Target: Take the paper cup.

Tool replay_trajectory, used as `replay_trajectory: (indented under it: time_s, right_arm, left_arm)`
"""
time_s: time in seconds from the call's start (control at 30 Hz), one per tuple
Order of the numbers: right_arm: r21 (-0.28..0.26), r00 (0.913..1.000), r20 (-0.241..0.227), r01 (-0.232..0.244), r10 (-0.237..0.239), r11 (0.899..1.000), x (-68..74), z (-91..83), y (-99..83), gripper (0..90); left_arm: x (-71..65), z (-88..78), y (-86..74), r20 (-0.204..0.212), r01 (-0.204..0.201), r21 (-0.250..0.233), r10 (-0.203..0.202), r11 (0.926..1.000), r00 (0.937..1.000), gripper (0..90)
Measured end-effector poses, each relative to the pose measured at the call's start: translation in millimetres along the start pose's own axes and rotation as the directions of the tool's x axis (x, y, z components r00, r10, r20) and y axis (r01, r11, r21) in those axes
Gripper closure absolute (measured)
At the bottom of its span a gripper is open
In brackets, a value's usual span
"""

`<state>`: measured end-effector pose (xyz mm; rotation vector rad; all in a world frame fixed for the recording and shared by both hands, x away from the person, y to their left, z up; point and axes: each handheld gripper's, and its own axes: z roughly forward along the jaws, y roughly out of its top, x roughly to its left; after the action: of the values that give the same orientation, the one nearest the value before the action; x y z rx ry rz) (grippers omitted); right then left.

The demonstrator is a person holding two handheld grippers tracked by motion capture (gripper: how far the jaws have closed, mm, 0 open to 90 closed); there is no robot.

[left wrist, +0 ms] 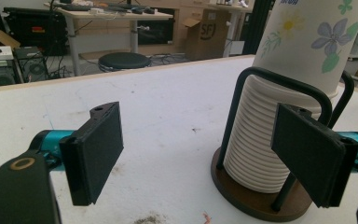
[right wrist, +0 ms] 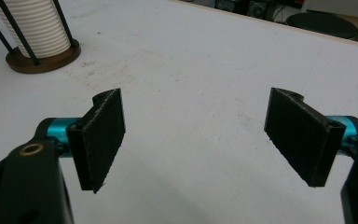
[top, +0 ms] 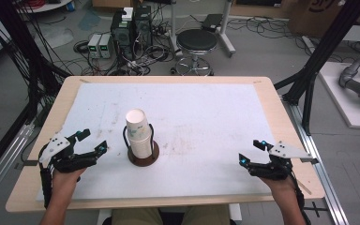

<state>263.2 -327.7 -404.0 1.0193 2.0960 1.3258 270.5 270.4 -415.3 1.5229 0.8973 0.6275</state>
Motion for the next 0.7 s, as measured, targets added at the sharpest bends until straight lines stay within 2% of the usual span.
replay_trajectory:
  time_s: [0.13,0.47,0.57,0.7]
  right_arm:
    - [0.0,0.9999,-0.003,0.01,-0.01,1.0,-0.1,0.5,-0.4,20.8]
    - [0.01,0.9999,-0.014,-0.007,0.007,1.0,0.5,-0.9,-3.4,20.8]
    - [0.005,0.9998,-0.014,-0.011,0.011,1.0,1.0,-3.1,-3.0,20.8]
    - [0.011,0.9997,-0.021,-0.014,0.014,1.0,3.3,-4.0,-0.5,21.1]
  left_arm:
    - [-0.3,1.6,0.1,0.012,0.007,0.003,-0.007,1.0,0.9999,16.8]
    - [-1.1,1.7,4.3,0.029,0.014,-0.003,-0.014,0.9999,0.9995,16.5]
    - [-2.7,-1.1,6.6,0.043,0.033,-0.022,-0.032,0.9992,0.9986,16.5]
    - [-5.9,-3.0,11.0,0.058,0.029,-0.032,-0.027,0.9991,0.998,16.5]
